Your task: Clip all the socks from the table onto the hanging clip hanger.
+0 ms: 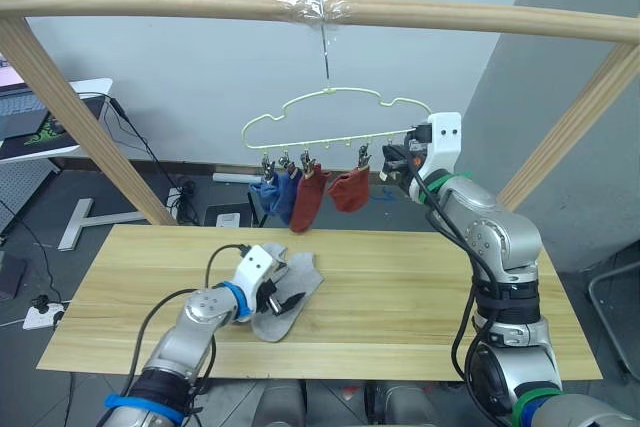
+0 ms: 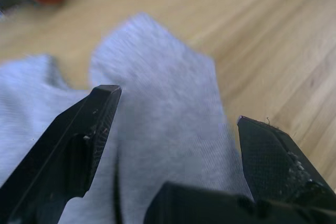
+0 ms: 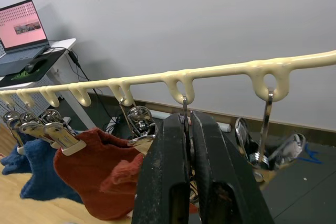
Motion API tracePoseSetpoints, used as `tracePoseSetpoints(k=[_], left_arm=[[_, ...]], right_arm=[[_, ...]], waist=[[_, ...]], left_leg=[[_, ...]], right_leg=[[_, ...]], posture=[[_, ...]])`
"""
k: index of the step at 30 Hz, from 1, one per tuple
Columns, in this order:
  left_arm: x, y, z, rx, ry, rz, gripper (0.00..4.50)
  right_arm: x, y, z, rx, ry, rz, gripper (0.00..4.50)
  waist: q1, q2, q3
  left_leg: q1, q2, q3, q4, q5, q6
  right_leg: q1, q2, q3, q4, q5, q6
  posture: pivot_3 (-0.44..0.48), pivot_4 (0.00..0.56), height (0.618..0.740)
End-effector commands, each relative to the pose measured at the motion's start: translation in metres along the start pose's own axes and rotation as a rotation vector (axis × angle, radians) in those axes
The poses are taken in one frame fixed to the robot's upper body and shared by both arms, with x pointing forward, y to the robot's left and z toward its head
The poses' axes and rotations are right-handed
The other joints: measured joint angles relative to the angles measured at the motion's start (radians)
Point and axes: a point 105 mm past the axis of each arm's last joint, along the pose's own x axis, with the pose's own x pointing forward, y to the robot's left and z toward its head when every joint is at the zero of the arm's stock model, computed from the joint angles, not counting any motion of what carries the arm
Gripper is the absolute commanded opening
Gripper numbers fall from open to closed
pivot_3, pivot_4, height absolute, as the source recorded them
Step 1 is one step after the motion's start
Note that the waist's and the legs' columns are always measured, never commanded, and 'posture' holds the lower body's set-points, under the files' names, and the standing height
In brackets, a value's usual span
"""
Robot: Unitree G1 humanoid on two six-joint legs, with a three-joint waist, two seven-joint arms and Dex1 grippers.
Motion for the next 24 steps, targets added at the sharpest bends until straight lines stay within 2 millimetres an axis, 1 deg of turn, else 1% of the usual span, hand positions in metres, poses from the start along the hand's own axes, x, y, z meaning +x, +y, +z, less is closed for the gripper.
tracePoseSetpoints(k=[1,3,5,7,8,12,13,14,16,17,18,19,20,21,22,23,24], left_arm=[[0.013,-0.008,0.003,0.068,0.009,-0.049,4.11],[0.019,-0.009,-0.006,0.053,0.061,-0.067,4.11],[0.020,-0.009,-0.013,0.044,0.096,-0.082,4.11],[0.017,-0.009,-0.018,0.038,0.114,-0.104,3.69],[0.016,-0.010,-0.019,0.036,0.118,-0.110,3.65],[0.013,-0.009,-0.019,0.048,0.090,-0.107,2.58],[0.012,-0.008,-0.018,0.039,0.081,-0.101,2.25],[0.010,-0.008,-0.018,0.013,0.058,-0.091,1.92],[0.007,-0.008,-0.017,-0.016,0.032,-0.080,1.30],[0.006,-0.007,-0.017,-0.021,0.027,-0.078,0.95],[0.004,-0.008,-0.013,-0.030,0.000,-0.078,0.65],[0.002,-0.011,0.002,-0.056,-0.083,-0.081,0.40],[0.000,-0.013,0.012,-0.074,-0.144,-0.083,0.03],[-0.005,-0.012,0.034,-0.081,-0.255,-0.069,0.01],[-0.009,-0.010,0.048,-0.082,-0.326,-0.058,0.01],[-0.012,-0.009,0.056,-0.082,-0.363,-0.051,0.01],[-0.013,-0.009,0.061,-0.082,-0.383,-0.047,0.01]], right_arm=[[-0.004,-0.002,0.006,0.000,-0.022,-0.016,0.00],[-0.004,-0.001,0.004,0.002,-0.020,-0.017,0.00],[-0.004,0.000,0.004,0.004,-0.018,-0.018,0.00],[-0.004,0.000,0.004,0.005,-0.019,-0.022,0.00],[-0.004,-0.001,0.004,0.006,-0.019,-0.023,0.00],[-0.006,-0.005,0.000,0.015,-0.013,-0.041,0.00],[-0.007,-0.006,-0.001,0.020,-0.012,-0.043,0.00],[-0.007,-0.005,-0.003,0.022,-0.008,-0.044,0.00],[-0.007,-0.005,-0.005,0.023,-0.004,-0.045,0.00],[-0.007,-0.004,-0.005,0.022,-0.003,-0.045,0.00],[-0.007,-0.004,-0.005,0.029,-0.002,-0.044,0.00],[-0.006,-0.004,-0.002,0.042,-0.003,-0.039,0.00],[-0.005,-0.004,0.001,0.051,-0.003,-0.036,0.00],[-0.005,-0.004,0.005,0.064,-0.003,-0.027,0.00],[-0.005,-0.003,0.008,0.071,-0.003,-0.020,0.00],[-0.005,-0.003,0.009,0.076,-0.001,-0.017,0.00],[-0.005,-0.004,0.010,0.079,0.001,-0.016,0.00]], waist=[[0.000,0.000,0.000],[0.000,0.000,0.000],[-0.003,0.000,-0.002],[-0.006,0.000,-0.003],[-0.007,0.001,-0.003],[-0.010,0.001,-0.005],[-0.011,0.001,-0.007],[-0.013,0.002,-0.009],[-0.022,0.003,-0.016],[-0.026,0.003,-0.017],[-0.028,0.002,-0.018],[-0.033,0.002,-0.018],[-0.036,0.003,-0.018],[-0.037,0.003,-0.018],[-0.037,0.003,-0.018],[-0.035,0.003,-0.018],[-0.032,0.003,-0.018]], left_leg=[[0.000,0.000,0.000,0.000,0.000,0.000],[0.000,0.000,0.000,0.000,0.000,0.000],[0.000,0.000,0.000,0.000,0.000,0.000],[0.001,0.000,0.001,0.000,0.000,0.000],[0.001,0.000,0.001,0.000,0.000,0.000],[0.001,0.000,0.001,0.000,0.000,0.000],[0.001,0.000,0.001,0.000,0.000,0.000],[0.001,0.000,0.001,0.000,0.000,0.000],[0.001,0.000,0.001,0.000,0.000,0.000],[0.001,0.000,0.001,0.000,0.000,0.000],[0.001,0.000,0.001,0.000,0.000,0.000],[0.001,0.000,0.001,0.000,0.000,0.000],[0.001,0.001,0.001,0.000,0.000,0.000],[0.001,0.000,0.002,0.000,0.000,0.000],[0.001,0.000,0.002,0.001,0.000,0.000],[0.000,0.000,0.002,0.001,0.000,0.000],[0.000,0.000,0.001,0.001,0.000,0.000]], right_leg=[[0.000,0.000,0.000,0.000,0.000,0.000],[0.000,0.000,0.000,0.000,0.000,0.000],[0.000,0.000,0.000,0.001,0.000,0.000],[0.000,0.000,0.000,0.001,0.000,0.000],[0.000,0.000,0.000,0.001,0.000,0.000],[0.000,0.000,0.001,0.001,0.000,0.000],[0.000,0.000,0.001,0.001,0.000,0.000],[0.000,0.000,0.001,0.001,0.000,0.000],[0.000,0.000,0.001,0.000,0.000,0.000],[0.001,0.000,0.002,0.000,0.000,0.000],[0.001,0.000,0.002,0.000,0.000,0.001],[0.000,0.000,0.002,0.001,0.000,0.001],[0.001,0.000,0.002,0.001,-0.002,0.003],[0.001,0.000,0.002,0.001,-0.002,0.003],[0.000,0.000,0.002,0.001,-0.002,0.003],[0.000,0.000,0.003,0.001,-0.002,0.003],[0.000,-0.001,0.002,0.001,-0.001,0.003]], posture=[[0.104,0.132,0.740],[0.084,0.128,0.740],[0.066,0.125,0.740],[0.055,0.127,0.740],[0.055,0.127,0.740],[0.037,0.124,0.740],[0.026,0.123,0.740],[-0.009,0.111,0.740],[-0.009,0.111,0.740],[-0.029,0.108,0.740],[-0.029,0.108,0.740],[-0.016,0.123,0.740],[-0.016,0.123,0.740],[-0.005,0.129,0.740],[-0.005,0.129,0.740],[-0.005,0.129,0.740],[0.020,0.133,0.740]])
